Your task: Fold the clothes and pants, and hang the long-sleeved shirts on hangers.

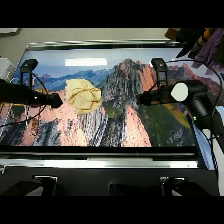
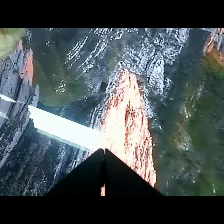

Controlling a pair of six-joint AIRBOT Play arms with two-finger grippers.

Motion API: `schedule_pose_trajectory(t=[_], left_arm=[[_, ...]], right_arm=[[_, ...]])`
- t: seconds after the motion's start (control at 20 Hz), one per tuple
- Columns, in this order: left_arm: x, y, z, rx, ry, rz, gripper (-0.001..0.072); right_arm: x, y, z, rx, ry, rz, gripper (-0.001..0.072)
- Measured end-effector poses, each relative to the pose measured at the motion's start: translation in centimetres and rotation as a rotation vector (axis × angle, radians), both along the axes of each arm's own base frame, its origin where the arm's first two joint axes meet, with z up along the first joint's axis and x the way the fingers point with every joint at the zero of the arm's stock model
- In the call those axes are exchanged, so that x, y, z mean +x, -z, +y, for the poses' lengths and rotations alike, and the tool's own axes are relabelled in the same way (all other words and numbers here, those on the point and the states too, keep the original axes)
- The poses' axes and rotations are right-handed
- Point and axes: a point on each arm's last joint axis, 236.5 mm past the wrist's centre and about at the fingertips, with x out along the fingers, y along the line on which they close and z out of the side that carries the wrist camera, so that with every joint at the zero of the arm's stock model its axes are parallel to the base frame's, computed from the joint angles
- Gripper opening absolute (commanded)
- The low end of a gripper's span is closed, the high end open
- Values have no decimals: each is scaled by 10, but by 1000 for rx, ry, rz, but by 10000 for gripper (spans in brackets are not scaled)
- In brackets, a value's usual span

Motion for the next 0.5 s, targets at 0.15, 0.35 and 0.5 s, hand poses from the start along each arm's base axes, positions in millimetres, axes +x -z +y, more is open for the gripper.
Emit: schedule_pose_trajectory(t=[0.15, 0.35, 0.5], left_arm=[[42, 35, 12, 48, -17, -24, 720], [92, 102, 21, 92, -18, -36, 717], [118, 142, 23, 104, -15, -62, 441]], right_arm=[[0, 0, 0, 2, 0, 1, 37], [-4, 2, 0, 3, 5, 21, 44], [-6, 4, 0, 5, 14, 38, 92]])
